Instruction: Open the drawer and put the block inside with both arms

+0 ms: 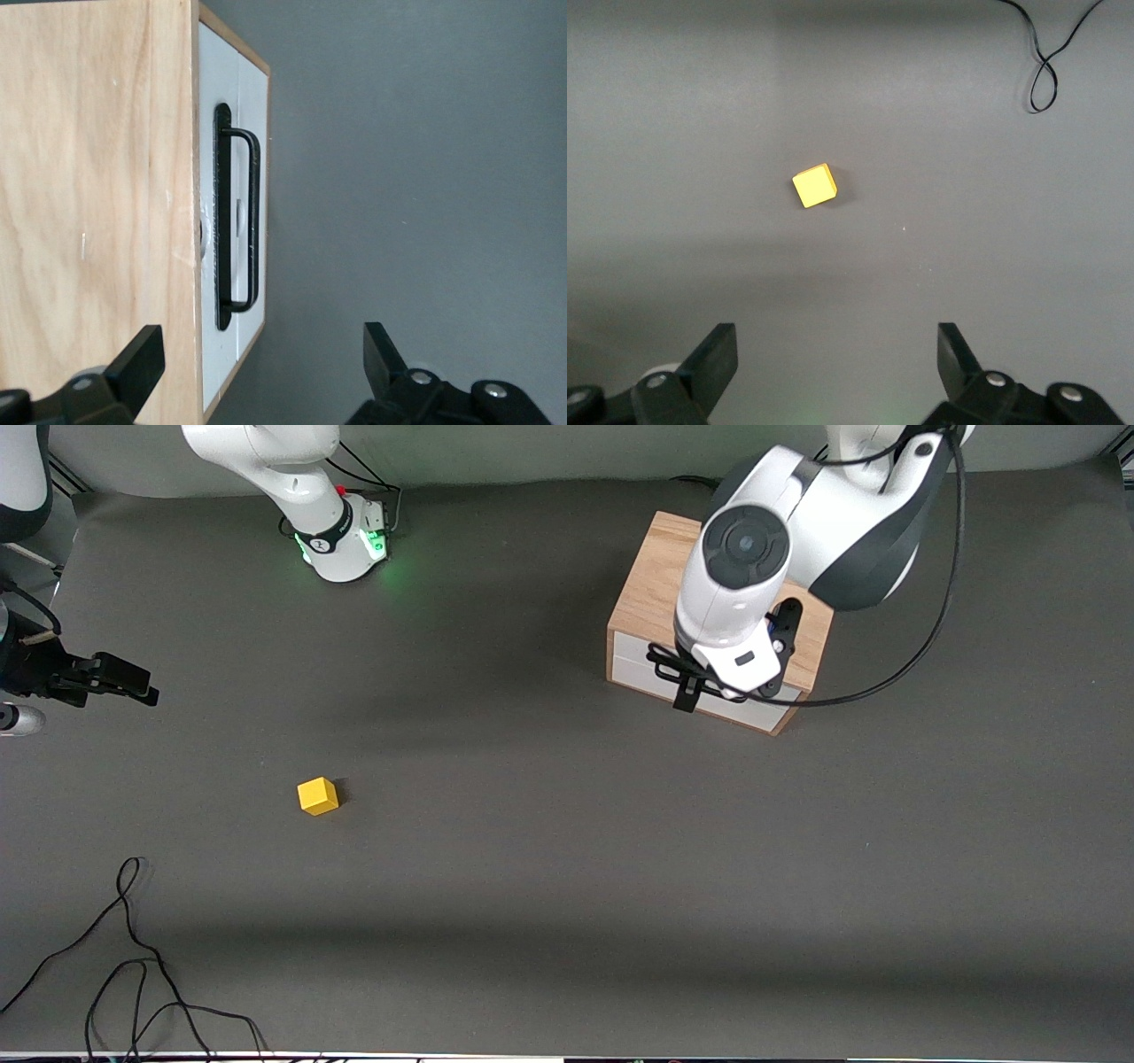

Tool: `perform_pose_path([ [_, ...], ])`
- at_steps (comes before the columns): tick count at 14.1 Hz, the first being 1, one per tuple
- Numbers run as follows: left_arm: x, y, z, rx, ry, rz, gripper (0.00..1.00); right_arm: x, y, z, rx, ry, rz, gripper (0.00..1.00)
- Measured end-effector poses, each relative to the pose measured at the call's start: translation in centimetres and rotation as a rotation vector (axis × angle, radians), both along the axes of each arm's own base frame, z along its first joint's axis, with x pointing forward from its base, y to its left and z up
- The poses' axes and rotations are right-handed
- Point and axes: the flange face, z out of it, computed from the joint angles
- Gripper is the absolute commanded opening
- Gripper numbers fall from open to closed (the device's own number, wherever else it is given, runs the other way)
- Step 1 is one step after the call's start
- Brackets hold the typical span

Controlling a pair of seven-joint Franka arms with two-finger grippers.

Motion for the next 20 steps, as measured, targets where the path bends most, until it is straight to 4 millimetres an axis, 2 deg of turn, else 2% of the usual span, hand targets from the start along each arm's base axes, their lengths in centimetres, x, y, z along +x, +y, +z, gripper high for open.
perform_pose_path([
  [4, -0.4, 0.3, -4.9, 0.037, 0.054, 0.003, 1.00, 0.0, 0.2, 0.0, 0.000, 0.000, 0.004, 1.00],
  [8, -1.3, 0.0, -8.5, 0.038, 0.052, -0.003, 1.00, 0.0, 0.3, 0.1, 0.000, -0.002, 0.006, 1.00],
  [12, -1.1, -0.2, -10.3, 0.046, 0.061, -0.003, 1.00, 0.1, 1.1, 0.1, -0.030, -0.002, 0.027, 1.00],
  [16, -0.8, -0.3, -12.8, 0.060, 0.075, -0.014, 1.00, 0.2, 2.4, 0.4, -0.038, -0.008, 0.054, 1.00],
  [20, -0.6, -0.1, -14.2, 0.057, 0.091, -0.059, 1.00, 0.2, 2.5, 0.5, -0.039, -0.011, 0.055, 1.00],
])
